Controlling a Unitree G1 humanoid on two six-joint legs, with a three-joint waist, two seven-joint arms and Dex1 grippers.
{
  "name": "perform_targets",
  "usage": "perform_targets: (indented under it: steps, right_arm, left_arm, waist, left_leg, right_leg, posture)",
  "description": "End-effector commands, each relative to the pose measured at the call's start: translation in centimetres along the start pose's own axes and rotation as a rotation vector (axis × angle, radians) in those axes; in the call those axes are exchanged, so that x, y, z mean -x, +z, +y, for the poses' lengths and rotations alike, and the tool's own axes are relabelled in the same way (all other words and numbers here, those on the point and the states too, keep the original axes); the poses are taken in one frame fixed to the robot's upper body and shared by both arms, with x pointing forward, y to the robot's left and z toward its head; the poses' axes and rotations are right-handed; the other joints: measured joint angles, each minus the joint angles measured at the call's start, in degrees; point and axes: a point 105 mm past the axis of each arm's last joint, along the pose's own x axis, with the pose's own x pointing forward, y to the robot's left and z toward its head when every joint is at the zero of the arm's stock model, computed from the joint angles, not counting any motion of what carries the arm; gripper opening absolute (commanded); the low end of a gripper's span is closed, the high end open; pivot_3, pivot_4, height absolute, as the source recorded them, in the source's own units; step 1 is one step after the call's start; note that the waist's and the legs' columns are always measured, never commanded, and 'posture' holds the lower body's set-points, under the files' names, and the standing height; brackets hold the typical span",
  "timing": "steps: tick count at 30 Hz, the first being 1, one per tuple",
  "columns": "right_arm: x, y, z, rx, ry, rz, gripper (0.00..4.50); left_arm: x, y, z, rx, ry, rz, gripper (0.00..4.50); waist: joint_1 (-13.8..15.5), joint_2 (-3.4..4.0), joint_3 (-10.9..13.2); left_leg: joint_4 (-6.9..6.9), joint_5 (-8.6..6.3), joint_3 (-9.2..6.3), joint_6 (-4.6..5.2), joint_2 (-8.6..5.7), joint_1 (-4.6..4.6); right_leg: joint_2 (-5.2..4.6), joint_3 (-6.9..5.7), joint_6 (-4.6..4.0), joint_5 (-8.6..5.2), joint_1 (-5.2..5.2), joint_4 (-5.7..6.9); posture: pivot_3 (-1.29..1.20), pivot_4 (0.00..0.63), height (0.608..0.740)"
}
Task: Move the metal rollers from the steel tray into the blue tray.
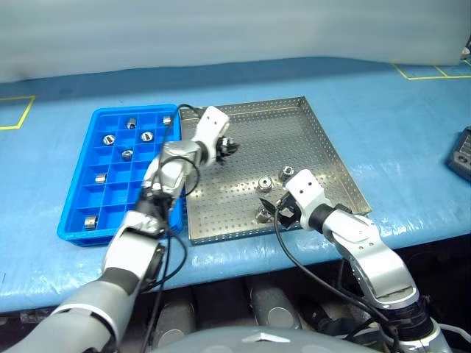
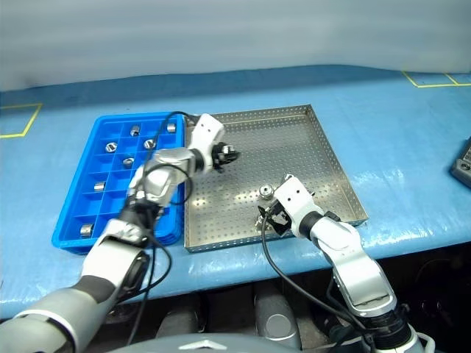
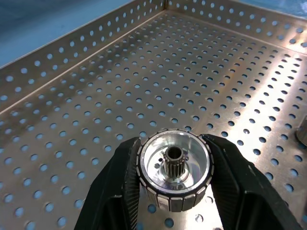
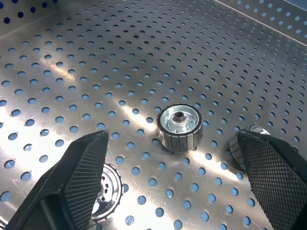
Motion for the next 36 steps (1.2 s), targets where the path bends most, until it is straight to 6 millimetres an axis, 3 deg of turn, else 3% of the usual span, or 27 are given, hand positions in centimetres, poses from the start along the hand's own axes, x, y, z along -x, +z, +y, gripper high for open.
perform_targets:
  steps: [1, 5, 8, 13, 18, 22, 24, 30, 33, 36]
  right_arm:
    - [-0.5, 1.8, 0.5, 0.041, 0.043, -0.074, 4.5]
    - [-1.2, 1.8, 0.9, 0.044, 0.086, -0.077, 4.5]
    - [-1.7, 2.0, 1.4, 0.054, 0.125, -0.083, 4.5]
    - [-2.2, 2.2, 1.3, 0.068, 0.132, -0.081, 4.5]
    - [-2.2, 2.2, 1.0, 0.067, 0.12, -0.08, 4.5]
    - [-2.0, 2.2, 0.7, 0.074, 0.101, -0.077, 4.5]
    - [-1.9, 2.3, 0.6, 0.077, 0.095, -0.08, 4.5]
    - [-1.2, 1.2, -0.6, 0.043, 0.006, -0.014, 4.5]
    - [-0.8, 0.0, -2.8, 0.007, -0.152, 0.063, 4.5]
    - [-0.7, -0.8, -3.4, -0.02, -0.197, 0.11, 4.5]
  left_arm:
    - [5.1, 1.4, 2.6, 0.0, 0.182, -0.067, 1.92]
    - [9.2, -0.3, 5.0, 0.074, 0.407, -0.063, 1.92]
    - [11.0, -1.7, 5.0, 0.112, 0.484, -0.036, 1.92]
    - [12.3, -4.1, 4.3, 0.126, 0.537, 0.046, 1.92]
    - [12.4, -6.5, 4.8, 0.147, 0.591, 0.119, 1.92]
    - [11.8, -7.2, 5.7, 0.165, 0.655, 0.143, 2.94]
    - [11.1, -6.7, 5.4, 0.179, 0.633, 0.116, 3.62]
    - [9.4, -2.3, 2.6, 0.172, 0.407, -0.117, 3.62]
    - [9.0, 0.2, -1.0, 0.156, 0.151, -0.254, 3.62]
    - [8.8, 0.4, -3.6, 0.082, 0.003, -0.264, 3.62]
  waist:
    - [1.01, 0.01, -0.01]
    - [3.9, 0.0, 0.0]
    - [6.28, -0.01, 0.0]
    - [9.31, -0.05, 0.0]
    - [9.57, -0.05, 0.0]
    - [9.51, -0.05, -0.01]
    - [9.45, -0.06, -0.01]
    - [9.39, -0.06, -0.01]
    - [9.12, -0.06, -0.01]
    - [8.97, -0.04, -0.02]
  left_leg:
    - [0.03, 0.0, -0.01, 0.0, 0.0, 0.02]
    - [0.18, 0.02, -0.04, -0.02, -0.03, 0.03]
    - [0.2, 0.02, -0.03, -0.02, -0.05, 0.01]
    - [0.21, 0.03, -0.08, -0.04, -0.11, -0.04]
    - [0.23, 0.04, -0.08, -0.06, -0.12, -0.02]
    - [0.23, 0.05, -0.1, -0.08, -0.11, 0.01]
    - [0.24, 0.06, -0.1, -0.08, -0.11, 0.0]
    - [0.24, 0.05, -0.1, -0.08, -0.14, -0.04]
    - [0.24, 0.05, -0.08, -0.08, -0.12, -0.04]
    - [0.24, 0.06, -0.07, -0.09, -0.12, -0.02]
  right_leg:
    - [0.01, -0.01, -0.01, 0.0, 0.0, 0.0]
    - [-0.04, -0.07, -0.02, 0.0, 0.12, -0.03]
    - [-0.07, -0.08, -0.04, 0.0, 0.13, -0.09]
    - [-0.17, -0.19, -0.22, -0.11, 0.17, -0.16]
    - [-0.19, -0.21, -0.27, -0.13, 0.19, -0.14]
    - [-0.18, -0.25, -0.3, -0.14, 0.21, -0.12]
    - [-0.19, -0.25, -0.3, -0.14, 0.22, -0.13]
    - [-0.22, -0.25, -0.29, -0.13, 0.21, -0.17]
    - [-0.22, -0.25, -0.31, -0.13, 0.18, -0.15]
    - [-0.21, -0.24, -0.33, -0.14, 0.18, -0.13]
  posture:
    - [-0.01, 0.15, 0.74]
    - [0.06, 0.15, 0.74]
    - [0.1, 0.15, 0.74]
    - [0.13, 0.15, 0.74]
    - [0.13, 0.15, 0.74]
    - [0.11, 0.15, 0.74]
    - [0.1, 0.15, 0.74]
    - [0.08, 0.15, 0.74]
    - [0.05, 0.15, 0.74]
    - [0.04, 0.15, 0.74]
